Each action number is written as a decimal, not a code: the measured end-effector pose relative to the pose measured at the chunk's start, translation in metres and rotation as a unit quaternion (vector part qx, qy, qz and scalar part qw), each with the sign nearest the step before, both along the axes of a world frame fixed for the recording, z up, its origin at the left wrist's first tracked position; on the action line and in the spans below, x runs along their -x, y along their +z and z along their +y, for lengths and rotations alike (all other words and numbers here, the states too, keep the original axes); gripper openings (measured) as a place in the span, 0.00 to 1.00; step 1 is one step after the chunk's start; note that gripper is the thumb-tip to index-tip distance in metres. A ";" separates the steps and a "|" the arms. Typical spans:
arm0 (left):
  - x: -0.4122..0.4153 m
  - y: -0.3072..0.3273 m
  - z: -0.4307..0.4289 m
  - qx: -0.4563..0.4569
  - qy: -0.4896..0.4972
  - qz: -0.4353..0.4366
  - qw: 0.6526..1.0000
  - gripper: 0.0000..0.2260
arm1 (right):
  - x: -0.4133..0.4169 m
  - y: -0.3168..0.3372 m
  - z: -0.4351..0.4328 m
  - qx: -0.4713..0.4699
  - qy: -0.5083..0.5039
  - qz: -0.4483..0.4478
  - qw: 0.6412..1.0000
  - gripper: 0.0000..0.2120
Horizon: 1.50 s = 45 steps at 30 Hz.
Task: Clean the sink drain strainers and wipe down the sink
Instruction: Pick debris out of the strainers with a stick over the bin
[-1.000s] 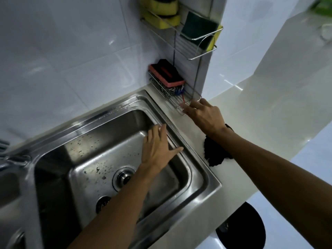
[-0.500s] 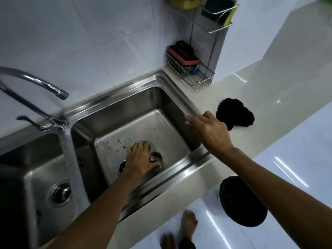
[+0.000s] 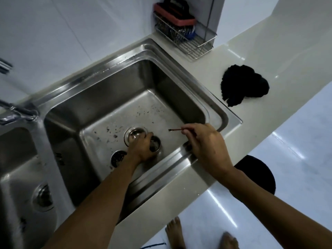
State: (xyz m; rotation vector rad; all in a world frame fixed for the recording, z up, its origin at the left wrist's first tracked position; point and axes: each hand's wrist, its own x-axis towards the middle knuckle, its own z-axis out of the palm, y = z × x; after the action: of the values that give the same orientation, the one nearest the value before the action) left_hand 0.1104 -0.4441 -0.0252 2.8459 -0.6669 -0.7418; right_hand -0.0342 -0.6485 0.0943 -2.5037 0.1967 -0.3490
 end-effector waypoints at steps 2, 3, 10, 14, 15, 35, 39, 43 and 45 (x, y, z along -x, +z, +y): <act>0.003 0.014 -0.006 0.043 0.040 -0.036 0.998 0.40 | 0.003 0.010 -0.008 -0.025 -0.014 -0.011 1.000 0.12; 0.007 0.025 -0.010 0.069 0.056 -0.053 0.995 0.40 | 0.006 0.017 -0.012 -0.045 -0.027 -0.016 0.998 0.12; 0.049 0.167 -0.124 0.252 0.069 -0.164 0.951 0.38 | 0.047 0.096 -0.074 -0.150 -0.177 -0.142 0.962 0.11; 0.110 0.212 -0.219 0.281 0.014 -0.216 0.935 0.44 | 0.098 0.125 -0.137 -0.190 -0.254 -0.183 0.931 0.11; 0.128 0.216 -0.243 0.291 0.004 -0.226 0.930 0.46 | 0.113 0.126 -0.155 -0.185 -0.271 -0.188 0.926 0.11; 0.277 -0.054 -0.413 0.299 -0.247 -0.202 0.899 0.32 | 0.312 -0.151 -0.299 -0.248 -0.356 -0.031 0.900 0.07; 0.279 -0.114 -0.405 0.264 -0.282 -0.193 0.902 0.30 | 0.315 -0.204 -0.295 -0.289 -0.386 -0.045 0.875 0.07; 0.276 -0.157 -0.401 0.244 -0.321 -0.193 0.894 0.30 | 0.303 -0.251 -0.274 -0.322 -0.386 -0.048 0.863 0.09; 0.273 -0.173 -0.400 0.235 -0.331 -0.198 0.892 0.30 | 0.301 -0.275 -0.269 -0.317 -0.414 -0.029 0.853 0.08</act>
State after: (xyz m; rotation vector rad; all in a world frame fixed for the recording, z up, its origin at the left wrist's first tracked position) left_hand -0.1628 -0.8437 -0.1978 2.2984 -1.6602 -0.0029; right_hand -0.3355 -0.9174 -0.1807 -1.6315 1.1765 -0.5795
